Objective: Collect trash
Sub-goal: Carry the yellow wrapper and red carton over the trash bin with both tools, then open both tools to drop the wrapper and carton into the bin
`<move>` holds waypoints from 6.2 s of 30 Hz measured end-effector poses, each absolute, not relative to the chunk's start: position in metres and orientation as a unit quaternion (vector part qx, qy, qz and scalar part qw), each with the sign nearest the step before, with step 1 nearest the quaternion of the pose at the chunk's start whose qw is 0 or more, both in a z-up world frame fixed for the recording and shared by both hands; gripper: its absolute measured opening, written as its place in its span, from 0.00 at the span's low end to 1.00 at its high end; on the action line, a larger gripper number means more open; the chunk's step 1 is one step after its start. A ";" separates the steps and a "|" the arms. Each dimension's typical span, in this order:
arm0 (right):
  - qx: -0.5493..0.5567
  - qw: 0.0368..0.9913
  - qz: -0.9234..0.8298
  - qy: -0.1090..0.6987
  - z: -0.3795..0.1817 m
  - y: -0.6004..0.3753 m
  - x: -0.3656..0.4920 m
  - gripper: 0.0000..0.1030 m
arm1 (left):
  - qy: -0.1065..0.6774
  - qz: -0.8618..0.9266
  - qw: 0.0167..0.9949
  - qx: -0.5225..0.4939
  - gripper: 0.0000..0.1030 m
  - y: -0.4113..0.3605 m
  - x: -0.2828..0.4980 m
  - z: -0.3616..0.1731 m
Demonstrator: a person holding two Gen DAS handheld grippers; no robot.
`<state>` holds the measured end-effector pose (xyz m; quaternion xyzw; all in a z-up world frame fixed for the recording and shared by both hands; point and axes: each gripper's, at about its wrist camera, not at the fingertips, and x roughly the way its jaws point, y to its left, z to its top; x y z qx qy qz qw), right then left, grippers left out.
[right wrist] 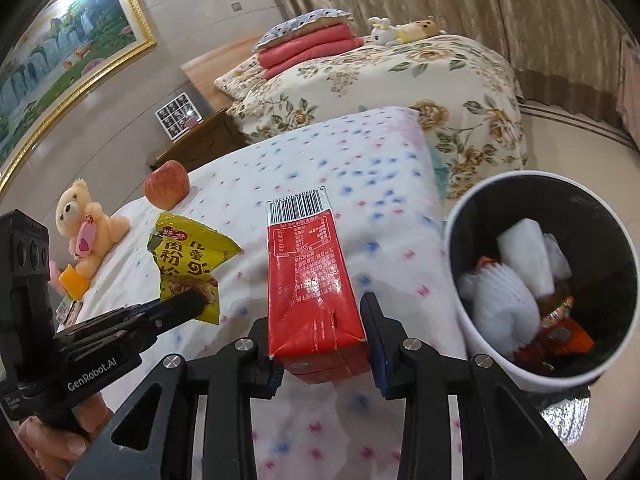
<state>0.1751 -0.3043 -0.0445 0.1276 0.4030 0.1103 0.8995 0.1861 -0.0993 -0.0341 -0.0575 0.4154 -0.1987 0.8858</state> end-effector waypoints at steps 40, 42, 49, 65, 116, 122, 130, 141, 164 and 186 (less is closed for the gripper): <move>0.183 0.908 0.024 0.376 -0.035 -0.400 0.130 0.33 | 0.414 -0.276 0.867 0.010 0.09 -0.206 0.172 -0.022; 0.184 0.908 0.020 0.375 -0.035 -0.403 0.129 0.33 | 0.413 -0.279 0.867 0.013 0.09 -0.211 0.172 -0.022; 0.192 0.908 0.006 0.372 -0.034 -0.416 0.125 0.33 | 0.415 -0.291 0.862 0.021 0.09 -0.226 0.173 -0.023; 0.206 0.907 -0.008 0.367 -0.037 -0.437 0.119 0.33 | 0.418 -0.303 0.855 0.040 0.09 -0.250 0.176 -0.025; 0.202 0.904 -0.020 0.377 -0.041 -0.464 0.146 0.34 | 0.417 -0.303 0.853 0.077 0.09 -0.300 0.200 -0.028; 0.202 0.904 -0.019 0.378 -0.042 -0.464 0.147 0.34 | 0.417 -0.300 0.854 0.077 0.09 -0.302 0.204 -0.030; 0.202 0.901 -0.020 0.384 -0.050 -0.466 0.154 0.34 | 0.420 -0.298 0.854 0.079 0.09 -0.304 0.208 -0.032; 0.204 0.899 -0.018 0.388 -0.051 -0.466 0.158 0.34 | 0.422 -0.294 0.854 0.080 0.09 -0.306 0.214 -0.034; 0.202 0.895 -0.017 0.397 -0.051 -0.466 0.165 0.34 | 0.426 -0.293 0.852 0.078 0.10 -0.305 0.217 -0.036; 0.225 0.900 -0.020 0.373 -0.031 -0.457 0.137 0.78 | 0.416 -0.266 0.869 0.016 0.55 -0.245 0.193 -0.024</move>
